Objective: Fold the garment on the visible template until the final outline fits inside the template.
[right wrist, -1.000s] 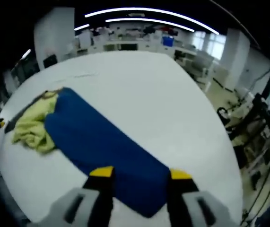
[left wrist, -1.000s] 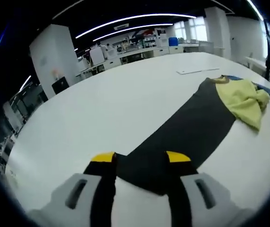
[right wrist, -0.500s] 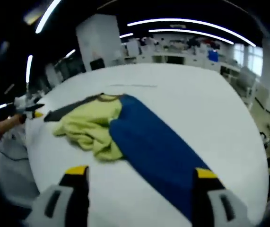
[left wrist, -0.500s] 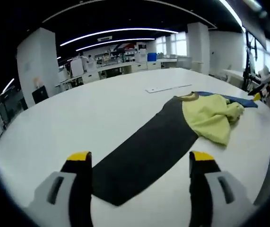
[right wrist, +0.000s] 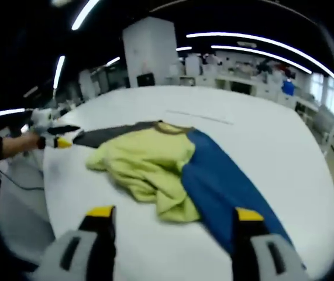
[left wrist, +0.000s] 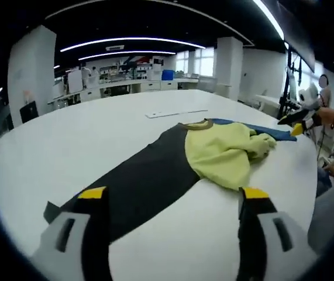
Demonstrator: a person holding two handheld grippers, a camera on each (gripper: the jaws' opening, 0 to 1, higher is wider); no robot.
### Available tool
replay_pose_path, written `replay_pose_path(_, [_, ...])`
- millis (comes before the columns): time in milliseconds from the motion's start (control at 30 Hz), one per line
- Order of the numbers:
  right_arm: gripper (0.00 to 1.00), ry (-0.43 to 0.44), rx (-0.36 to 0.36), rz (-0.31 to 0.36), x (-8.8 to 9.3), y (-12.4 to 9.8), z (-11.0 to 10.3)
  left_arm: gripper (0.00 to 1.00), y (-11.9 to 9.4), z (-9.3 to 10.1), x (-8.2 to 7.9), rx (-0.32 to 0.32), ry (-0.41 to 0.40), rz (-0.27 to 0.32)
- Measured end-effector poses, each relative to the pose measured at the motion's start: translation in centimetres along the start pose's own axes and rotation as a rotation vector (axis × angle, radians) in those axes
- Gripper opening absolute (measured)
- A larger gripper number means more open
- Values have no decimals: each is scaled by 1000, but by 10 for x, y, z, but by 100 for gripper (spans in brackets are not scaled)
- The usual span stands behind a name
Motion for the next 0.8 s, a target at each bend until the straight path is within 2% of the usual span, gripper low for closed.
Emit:
replay_pose_path(133, [76, -17, 7, 12, -3, 5, -6, 82, 9, 26, -6, 25, 9, 18])
replay_pose_path(233, [74, -15, 2, 23, -6, 10, -10, 81, 14, 27, -3, 53, 3, 18])
replay_pose_path(333, [73, -13, 2, 28, -7, 14, -14, 77, 24, 42, -5, 73, 7, 17])
replay_pose_path(367, [71, -20, 3, 25, -6, 16, -16, 76, 25, 41, -3, 77, 8, 20])
replay_pose_path(533, [64, -63, 37, -8, -2, 24, -22, 66, 36, 53, 0, 93, 5, -5])
replay_pose_path(567, [62, -64, 48, -19, 0, 26, -21, 65, 39, 56, 4, 99, 12, -25])
replay_pose_path(600, [60, -88, 93, -49, 4, 28, -19, 61, 41, 58, 6, 101, 23, -39])
replay_pose_path(633, [58, -110, 114, -60, 5, 29, -19, 58, 44, 63, 9, 113, 25, -75])
replay_pose_path(667, [56, -125, 120, -68, 7, 32, -22, 55, 46, 66, 11, 122, 17, -89])
replay_pose_path(800, [50, -114, 130, -79, 15, 41, -23, 45, 55, 76, 15, 123, 29, -100])
Point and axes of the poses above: the point that each gripper's makers call its tool centre point, and the gripper's own axes: y roughly forward along the fingers, z roughly to its right, x roughly out of its underside, the point moved 8 cm from there along -y, roughly backward along the fingers, and after that the axes turned 9 degrees about -z, right-handed, at the moved point
